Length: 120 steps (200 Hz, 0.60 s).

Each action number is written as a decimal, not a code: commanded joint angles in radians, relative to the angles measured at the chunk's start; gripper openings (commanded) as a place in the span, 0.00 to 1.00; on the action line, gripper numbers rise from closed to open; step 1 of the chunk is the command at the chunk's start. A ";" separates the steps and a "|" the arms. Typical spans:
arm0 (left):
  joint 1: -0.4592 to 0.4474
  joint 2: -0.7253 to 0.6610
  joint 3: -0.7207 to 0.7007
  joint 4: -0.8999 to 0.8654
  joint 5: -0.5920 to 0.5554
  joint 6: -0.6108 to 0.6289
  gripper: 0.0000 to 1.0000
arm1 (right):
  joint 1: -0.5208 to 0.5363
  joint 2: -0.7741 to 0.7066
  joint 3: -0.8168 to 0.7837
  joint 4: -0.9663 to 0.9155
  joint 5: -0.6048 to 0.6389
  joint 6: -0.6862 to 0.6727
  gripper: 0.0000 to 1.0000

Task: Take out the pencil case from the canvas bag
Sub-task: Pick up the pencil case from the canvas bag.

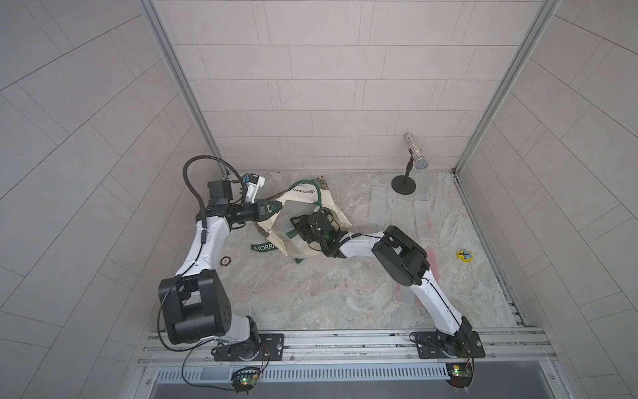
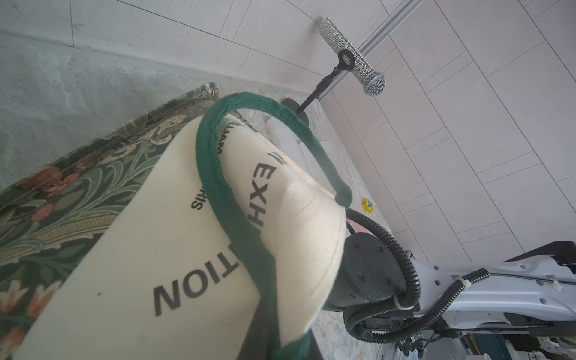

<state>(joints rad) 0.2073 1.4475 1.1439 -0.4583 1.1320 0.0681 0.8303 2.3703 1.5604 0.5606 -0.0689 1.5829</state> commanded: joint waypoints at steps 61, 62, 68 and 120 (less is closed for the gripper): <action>-0.002 -0.026 0.006 0.009 0.067 0.003 0.00 | -0.008 -0.005 -0.028 0.084 0.022 0.010 0.16; -0.002 -0.025 0.006 0.009 0.068 0.003 0.00 | -0.008 -0.007 -0.030 0.085 0.021 0.009 0.16; -0.002 -0.024 0.005 0.009 0.068 0.002 0.00 | -0.008 -0.013 -0.036 0.092 0.013 -0.003 0.15; -0.001 -0.023 0.005 0.010 0.063 0.002 0.00 | -0.011 -0.093 -0.128 0.132 -0.036 -0.126 0.15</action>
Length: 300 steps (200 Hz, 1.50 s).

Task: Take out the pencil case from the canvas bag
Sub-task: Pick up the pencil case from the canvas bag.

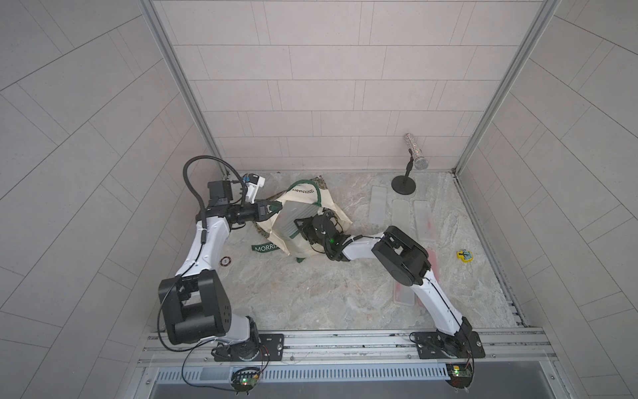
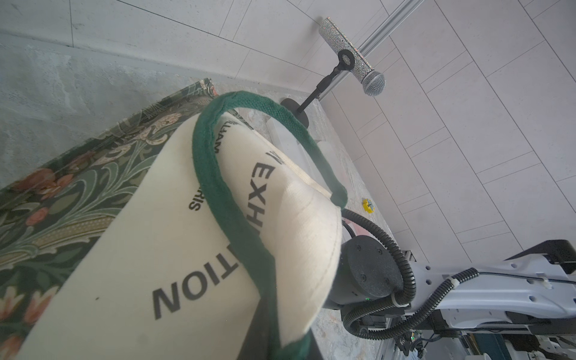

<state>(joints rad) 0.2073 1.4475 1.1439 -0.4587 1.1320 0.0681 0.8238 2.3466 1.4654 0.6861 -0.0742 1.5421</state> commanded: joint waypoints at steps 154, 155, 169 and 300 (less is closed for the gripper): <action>0.001 -0.022 0.004 0.012 0.040 -0.004 0.00 | -0.018 -0.254 -0.141 -0.183 -0.247 -0.478 0.10; 0.001 -0.022 0.004 0.012 0.040 -0.004 0.00 | -0.018 -0.255 -0.141 -0.186 -0.247 -0.481 0.10; 0.001 -0.020 0.004 0.014 0.041 -0.004 0.00 | -0.018 -0.261 -0.142 -0.223 -0.258 -0.508 0.10; 0.001 -0.017 -0.001 0.034 0.060 -0.024 0.00 | -0.020 -0.289 -0.155 -0.262 -0.324 -0.583 0.07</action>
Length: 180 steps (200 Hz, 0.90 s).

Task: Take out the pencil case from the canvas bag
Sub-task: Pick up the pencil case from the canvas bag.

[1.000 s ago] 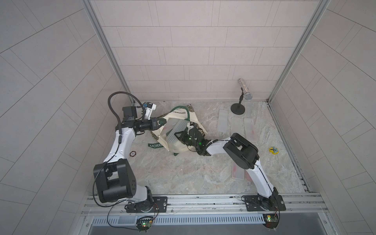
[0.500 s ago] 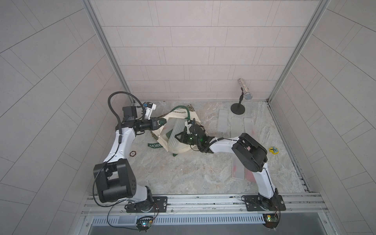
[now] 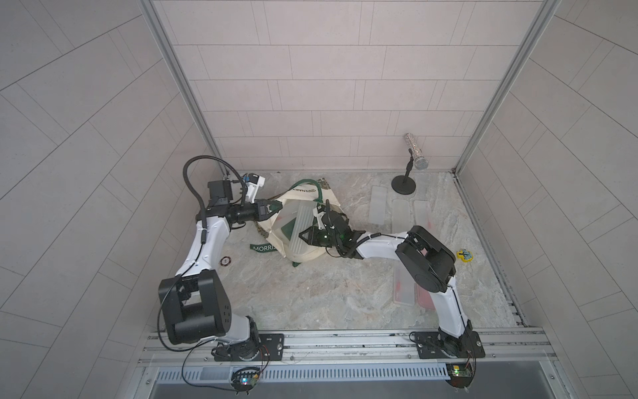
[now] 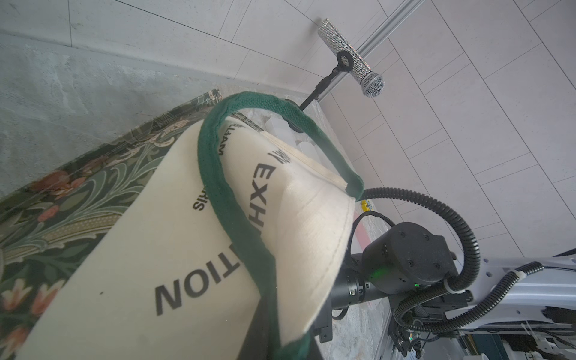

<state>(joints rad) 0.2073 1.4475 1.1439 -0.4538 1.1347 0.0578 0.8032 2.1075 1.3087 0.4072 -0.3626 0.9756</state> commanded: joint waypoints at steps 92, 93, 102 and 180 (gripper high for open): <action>0.001 -0.030 -0.002 0.042 0.004 -0.033 0.00 | -0.026 -0.126 -0.021 -0.028 -0.129 -0.057 0.07; 0.001 -0.029 -0.001 0.043 0.002 -0.035 0.00 | -0.026 -0.126 -0.024 -0.028 -0.129 -0.057 0.07; 0.001 -0.029 -0.001 0.047 -0.003 -0.042 0.00 | -0.029 -0.141 -0.036 -0.041 -0.129 -0.061 0.07; 0.007 -0.036 -0.006 0.081 -0.086 -0.084 0.00 | -0.045 -0.260 -0.136 -0.148 -0.155 -0.158 0.07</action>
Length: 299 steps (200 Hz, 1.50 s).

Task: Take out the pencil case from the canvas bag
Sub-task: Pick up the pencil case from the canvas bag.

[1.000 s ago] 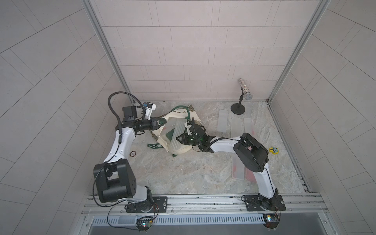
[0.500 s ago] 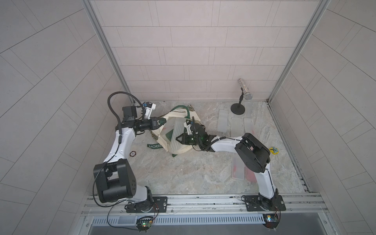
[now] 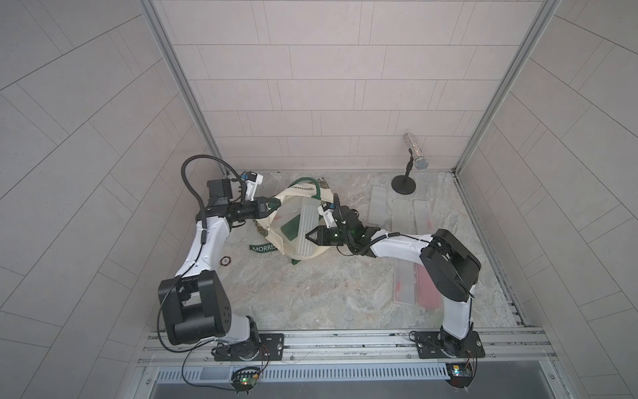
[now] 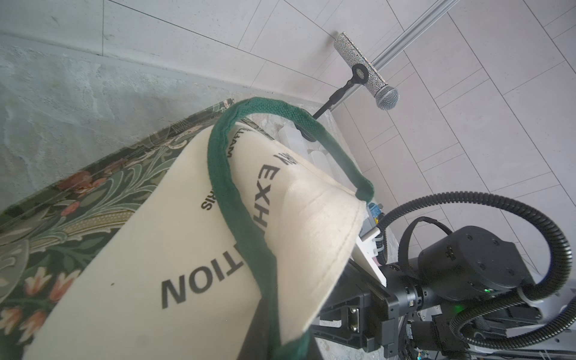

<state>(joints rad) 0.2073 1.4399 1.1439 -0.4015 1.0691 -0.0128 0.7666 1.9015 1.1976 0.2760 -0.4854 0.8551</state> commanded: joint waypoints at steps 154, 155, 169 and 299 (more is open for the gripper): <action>0.020 0.016 0.092 0.046 -0.116 -0.090 0.00 | -0.067 -0.265 -0.223 0.011 -0.062 -0.050 0.08; 0.020 0.016 0.092 0.046 -0.117 -0.090 0.00 | -0.068 -0.265 -0.223 0.011 -0.061 -0.049 0.08; 0.020 0.016 0.102 0.039 -0.121 -0.078 0.00 | -0.077 -0.289 -0.233 0.008 -0.068 -0.050 0.08; 0.037 0.022 0.125 0.023 -0.109 -0.072 0.00 | -0.246 -0.383 -0.201 -0.185 -0.104 -0.110 0.09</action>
<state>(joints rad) 0.2337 1.4654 1.2381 -0.3985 0.9195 -0.0978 0.5446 1.5356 0.9573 0.1841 -0.5812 0.7959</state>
